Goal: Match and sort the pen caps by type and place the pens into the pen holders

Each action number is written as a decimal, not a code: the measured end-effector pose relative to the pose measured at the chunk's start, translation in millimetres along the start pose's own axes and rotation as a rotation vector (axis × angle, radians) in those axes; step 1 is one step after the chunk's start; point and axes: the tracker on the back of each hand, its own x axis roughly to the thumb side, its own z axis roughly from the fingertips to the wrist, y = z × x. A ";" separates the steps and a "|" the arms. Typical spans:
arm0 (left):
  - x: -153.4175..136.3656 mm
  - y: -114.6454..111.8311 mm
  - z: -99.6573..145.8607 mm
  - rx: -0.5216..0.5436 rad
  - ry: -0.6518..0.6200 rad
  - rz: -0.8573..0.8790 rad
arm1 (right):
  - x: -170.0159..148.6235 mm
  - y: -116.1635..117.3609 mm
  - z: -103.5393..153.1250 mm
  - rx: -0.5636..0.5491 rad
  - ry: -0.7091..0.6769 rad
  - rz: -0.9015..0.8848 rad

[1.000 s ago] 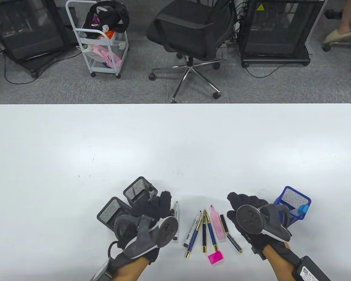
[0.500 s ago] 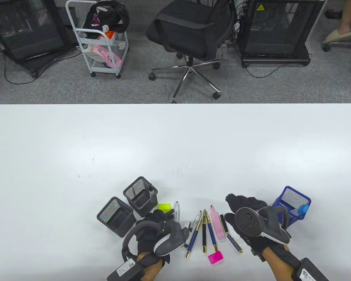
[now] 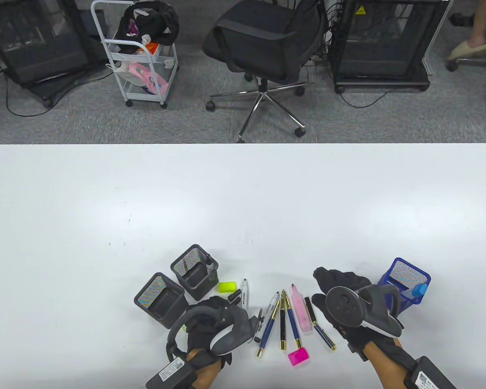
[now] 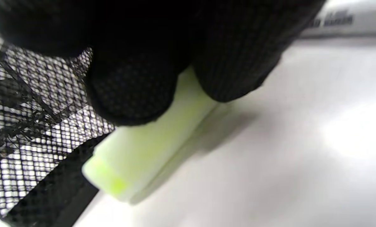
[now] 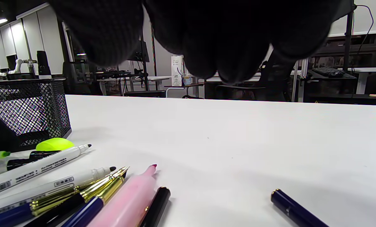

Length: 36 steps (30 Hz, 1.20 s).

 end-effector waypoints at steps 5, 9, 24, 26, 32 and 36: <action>-23.8 32.1 10.3 0.084 -0.010 0.320 | -1.2 -0.1 0.0 -0.004 0.004 -0.015; -52.7 54.2 14.3 0.182 -0.078 0.841 | 0.0 -1.7 1.1 -0.011 -0.010 -0.073; -40.2 59.7 6.2 0.272 -0.390 1.596 | 23.4 -4.5 6.1 -0.029 -0.264 -0.393; -36.0 59.7 6.4 0.274 -0.415 1.606 | 23.8 -4.5 5.8 -0.040 -0.253 -0.412; -32.8 60.7 3.0 0.249 -0.434 1.605 | 24.3 -2.1 4.2 -0.039 -0.236 -0.409; -43.1 64.4 -0.5 0.296 -0.292 1.357 | 12.3 -2.9 2.2 -0.060 -0.169 -0.345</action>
